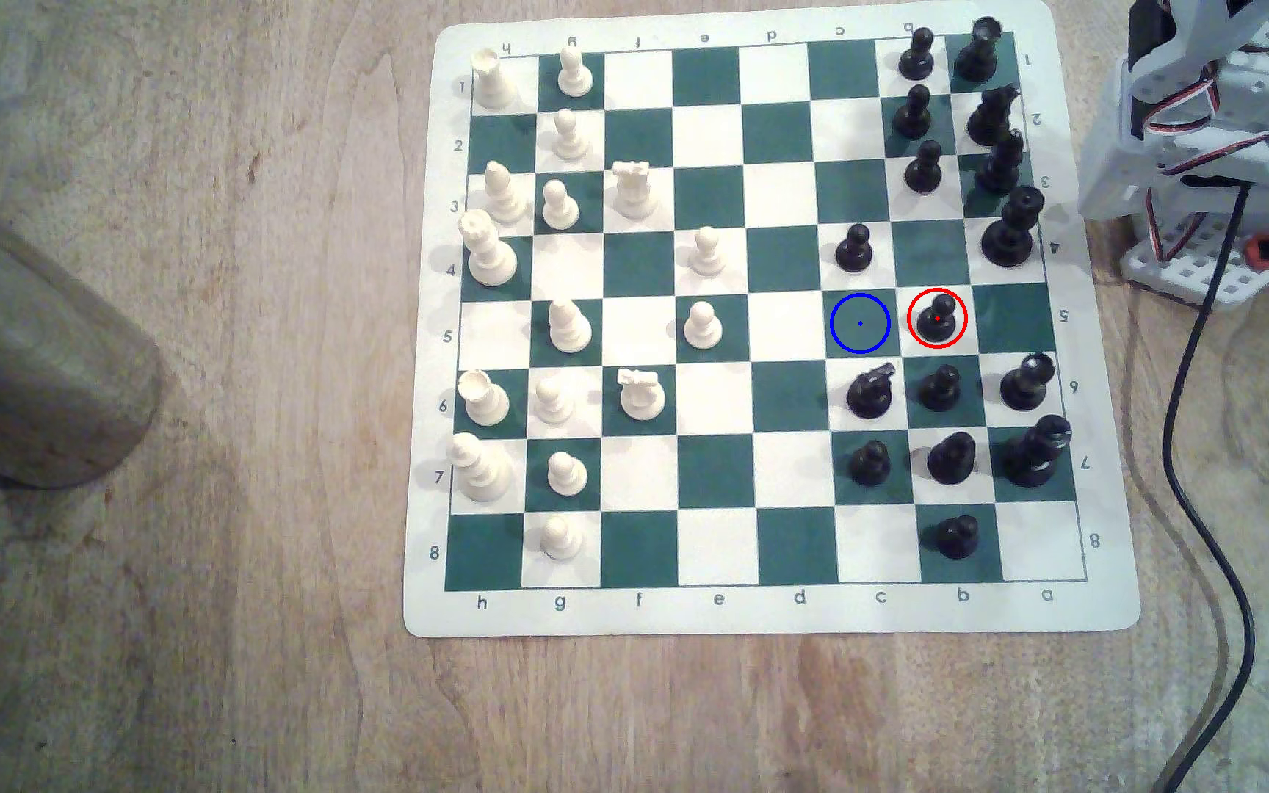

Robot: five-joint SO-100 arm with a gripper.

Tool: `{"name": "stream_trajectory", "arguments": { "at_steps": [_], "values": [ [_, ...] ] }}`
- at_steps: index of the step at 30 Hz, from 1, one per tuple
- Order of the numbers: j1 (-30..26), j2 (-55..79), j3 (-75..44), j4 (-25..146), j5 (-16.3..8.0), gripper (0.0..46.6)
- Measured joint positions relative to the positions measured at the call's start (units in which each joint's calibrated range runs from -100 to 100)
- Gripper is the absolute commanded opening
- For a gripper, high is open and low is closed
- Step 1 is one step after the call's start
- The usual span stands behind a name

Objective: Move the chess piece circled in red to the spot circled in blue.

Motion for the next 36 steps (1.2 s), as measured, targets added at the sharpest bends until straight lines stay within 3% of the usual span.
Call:
{"name": "stream_trajectory", "arguments": {
  "at_steps": [6, 13, 21, 28, 29, 30, 31, 35, 36],
  "values": [
    [-4.65, -0.08, -1.9, -6.85, 1.17, 0.2],
    [-6.86, 0.08, -8.4, 11.0, 1.27, 0.2],
    [-7.15, 0.34, -23.05, 63.19, 1.22, 0.2],
    [-0.37, 0.5, -44.28, 106.06, 0.83, 0.4],
    [-0.37, 1.09, -46.09, 110.2, 0.83, 1.5],
    [-0.29, 1.59, -48.08, 114.66, 0.78, 6.8],
    [-0.29, 2.26, -51.69, 123.19, 0.78, 8.2],
    [-0.59, 4.11, -56.94, 138.41, 0.78, 4.6],
    [-3.24, 5.36, -58.29, 144.46, 0.98, 5.2]
  ]
}}
